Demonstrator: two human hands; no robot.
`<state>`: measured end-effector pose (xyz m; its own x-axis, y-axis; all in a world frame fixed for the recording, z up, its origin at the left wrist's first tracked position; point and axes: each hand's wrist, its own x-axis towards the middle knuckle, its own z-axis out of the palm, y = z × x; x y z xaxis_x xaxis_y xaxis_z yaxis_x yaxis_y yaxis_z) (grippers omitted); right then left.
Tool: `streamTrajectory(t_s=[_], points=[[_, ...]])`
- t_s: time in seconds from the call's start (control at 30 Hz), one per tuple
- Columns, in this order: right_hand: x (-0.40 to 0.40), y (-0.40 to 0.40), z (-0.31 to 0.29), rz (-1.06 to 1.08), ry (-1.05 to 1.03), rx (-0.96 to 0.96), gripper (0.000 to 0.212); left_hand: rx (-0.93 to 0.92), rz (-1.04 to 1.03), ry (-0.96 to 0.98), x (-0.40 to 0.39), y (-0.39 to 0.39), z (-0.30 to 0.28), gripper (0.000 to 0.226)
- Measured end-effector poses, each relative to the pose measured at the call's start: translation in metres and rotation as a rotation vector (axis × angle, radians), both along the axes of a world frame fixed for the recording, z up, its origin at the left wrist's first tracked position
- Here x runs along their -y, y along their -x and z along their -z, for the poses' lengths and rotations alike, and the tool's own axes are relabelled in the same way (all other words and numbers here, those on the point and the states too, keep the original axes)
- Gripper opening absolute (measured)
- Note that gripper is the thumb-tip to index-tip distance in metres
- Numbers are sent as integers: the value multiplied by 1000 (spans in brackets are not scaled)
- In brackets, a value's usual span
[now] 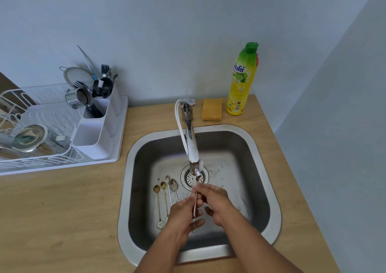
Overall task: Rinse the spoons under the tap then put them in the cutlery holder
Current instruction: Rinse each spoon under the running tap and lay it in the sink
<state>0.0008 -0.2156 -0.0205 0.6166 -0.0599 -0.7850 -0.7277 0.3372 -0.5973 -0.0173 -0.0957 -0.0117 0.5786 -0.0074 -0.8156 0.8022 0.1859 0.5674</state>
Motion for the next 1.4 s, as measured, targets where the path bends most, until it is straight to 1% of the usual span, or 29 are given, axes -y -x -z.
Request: streamTrajectory(t_s=[0.13,0.27,0.4,0.5,0.57,0.7,0.83,0.9,1.0,1.1,1.13,1.2,1.3,1.4], points=[[2,-7,-4,11,38,68,12,128,48,-121,3,4,0,26],[4,-8,-8,4,111,102,16,226,183,-215,-1,6,1,25],[7,-3,-10,-16,166,127,17,280,289,-326,-4,7,4,23],[10,3,-13,-42,188,152,16,300,232,-365,-1,2,3,26],[11,9,-14,-95,242,165,16,295,172,-322,6,-6,0,29],[12,23,-15,-154,288,199,21,203,15,-154,21,-24,-1,27],[19,35,-20,-295,431,218,23,103,-167,-27,28,-34,2,20],[22,39,-21,-322,469,229,23,55,-242,59,28,-38,4,21],[27,43,-20,-376,613,277,28,-3,-256,140,27,-41,6,30],[27,47,-19,-459,766,341,39,-68,-201,162,28,-43,3,26],[26,47,-18,-465,790,350,39,-83,-191,172,30,-44,0,25],[26,48,-15,-418,788,337,33,-106,-220,219,32,-47,-2,27],[29,48,-13,-324,713,311,27,-125,-249,315,32,-45,-2,37],[30,50,-14,-301,656,306,23,-142,-275,414,29,-38,-3,36]])
